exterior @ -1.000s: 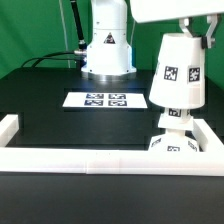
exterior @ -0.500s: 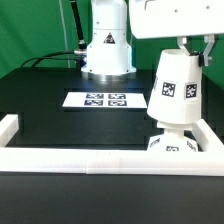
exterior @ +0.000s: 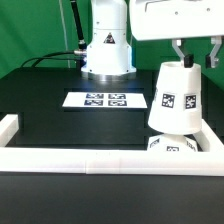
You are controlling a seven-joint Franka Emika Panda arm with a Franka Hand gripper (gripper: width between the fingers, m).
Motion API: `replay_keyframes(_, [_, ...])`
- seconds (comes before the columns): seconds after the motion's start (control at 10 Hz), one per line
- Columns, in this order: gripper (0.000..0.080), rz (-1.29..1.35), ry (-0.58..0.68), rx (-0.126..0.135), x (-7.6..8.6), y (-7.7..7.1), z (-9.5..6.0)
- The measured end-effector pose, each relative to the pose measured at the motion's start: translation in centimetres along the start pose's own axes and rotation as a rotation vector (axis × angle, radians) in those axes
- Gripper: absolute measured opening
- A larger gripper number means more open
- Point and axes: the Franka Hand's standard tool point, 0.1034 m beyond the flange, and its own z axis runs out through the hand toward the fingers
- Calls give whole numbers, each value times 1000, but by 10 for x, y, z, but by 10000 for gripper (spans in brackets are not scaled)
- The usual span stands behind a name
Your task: Assemble lamp
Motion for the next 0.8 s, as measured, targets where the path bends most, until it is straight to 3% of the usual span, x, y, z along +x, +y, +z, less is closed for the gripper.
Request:
replay_keyframes(0.1, [401, 0, 4, 3, 1, -1, -1])
replay_keyframes(0.2, [401, -1, 6, 5, 2, -2, -2])
replay_keyframes(0.3, [599, -1, 8, 6, 2, -2, -2])
replay_keyframes(0.4, [668, -1, 9, 7, 2, -3, -3])
replay_keyframes(0.7, [698, -1, 9, 7, 3, -2, -3])
replay_keyframes(0.8, [698, 11, 4, 14, -1, 3, -12])
